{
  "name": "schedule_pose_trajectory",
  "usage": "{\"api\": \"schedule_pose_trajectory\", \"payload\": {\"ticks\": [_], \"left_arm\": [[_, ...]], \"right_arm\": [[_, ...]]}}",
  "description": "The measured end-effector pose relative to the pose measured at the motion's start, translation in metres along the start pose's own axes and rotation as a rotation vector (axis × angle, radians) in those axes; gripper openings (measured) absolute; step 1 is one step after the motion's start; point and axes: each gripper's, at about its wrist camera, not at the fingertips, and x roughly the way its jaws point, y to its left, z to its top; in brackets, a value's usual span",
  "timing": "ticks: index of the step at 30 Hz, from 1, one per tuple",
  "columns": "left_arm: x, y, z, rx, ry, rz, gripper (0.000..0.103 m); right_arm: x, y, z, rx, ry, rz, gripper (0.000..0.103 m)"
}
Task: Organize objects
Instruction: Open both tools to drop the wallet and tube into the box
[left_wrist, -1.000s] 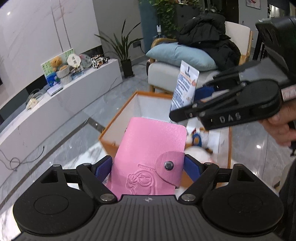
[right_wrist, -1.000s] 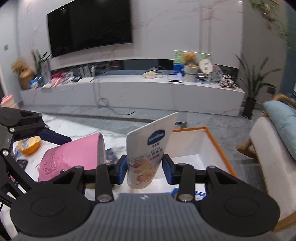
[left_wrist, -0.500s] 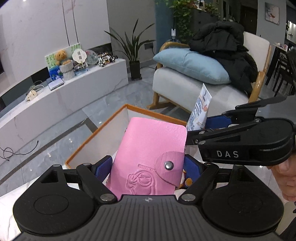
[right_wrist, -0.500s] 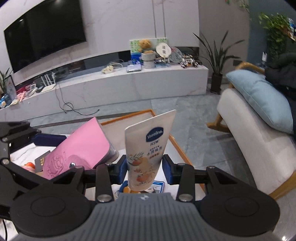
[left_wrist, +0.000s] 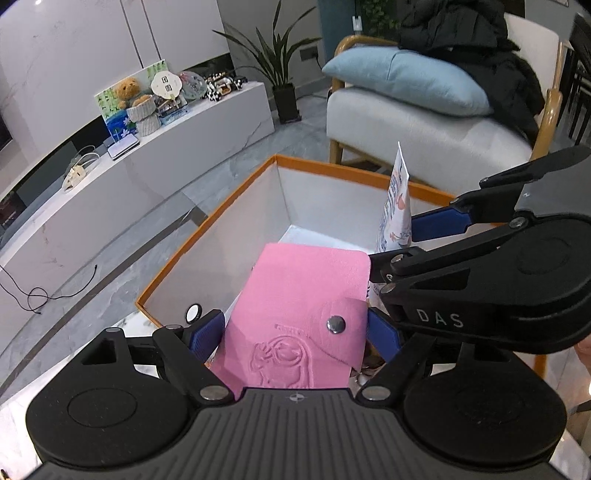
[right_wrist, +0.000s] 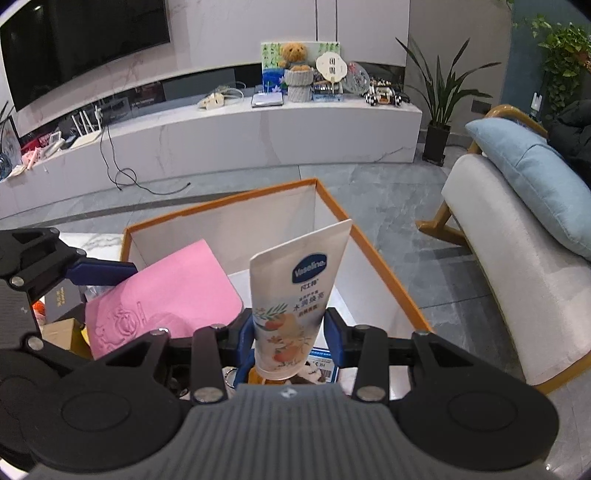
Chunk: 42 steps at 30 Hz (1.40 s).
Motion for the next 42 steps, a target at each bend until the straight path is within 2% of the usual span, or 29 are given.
{"api": "schedule_pose_trajectory", "payload": {"ticks": [4, 5, 12, 15, 19, 22, 25, 33, 42], "left_arm": [[0.009, 0.0, -0.003, 0.01, 0.023, 0.01, 0.094], [0.01, 0.0, -0.004, 0.015, 0.022, 0.007, 0.09], [0.015, -0.012, 0.0, 0.074, 0.031, 0.027, 0.079], [0.016, -0.014, 0.0, 0.073, 0.028, 0.028, 0.079], [0.014, -0.01, -0.001, 0.042, 0.018, 0.029, 0.083], [0.011, -0.006, 0.0, 0.027, 0.01, 0.035, 0.084], [0.006, -0.004, 0.001, 0.025, -0.011, 0.039, 0.093], [-0.005, 0.002, 0.003, 0.003, -0.05, 0.042, 0.093], [-0.03, 0.028, -0.004, -0.043, -0.118, 0.057, 0.093]], "right_arm": [[0.014, 0.003, -0.002, 0.005, 0.032, 0.004, 0.042], [0.016, 0.004, -0.003, 0.006, 0.037, 0.005, 0.043], [0.022, 0.007, -0.001, 0.009, 0.036, -0.003, 0.043], [0.023, 0.008, 0.001, 0.008, 0.034, -0.01, 0.043], [0.018, 0.009, 0.002, 0.008, 0.011, -0.021, 0.06], [0.015, 0.008, 0.003, 0.015, -0.003, -0.02, 0.061], [0.011, 0.007, 0.004, 0.024, -0.018, -0.017, 0.062], [0.007, 0.005, 0.005, 0.039, -0.043, -0.014, 0.064], [-0.006, 0.009, 0.007, 0.047, -0.102, 0.005, 0.069]]}}
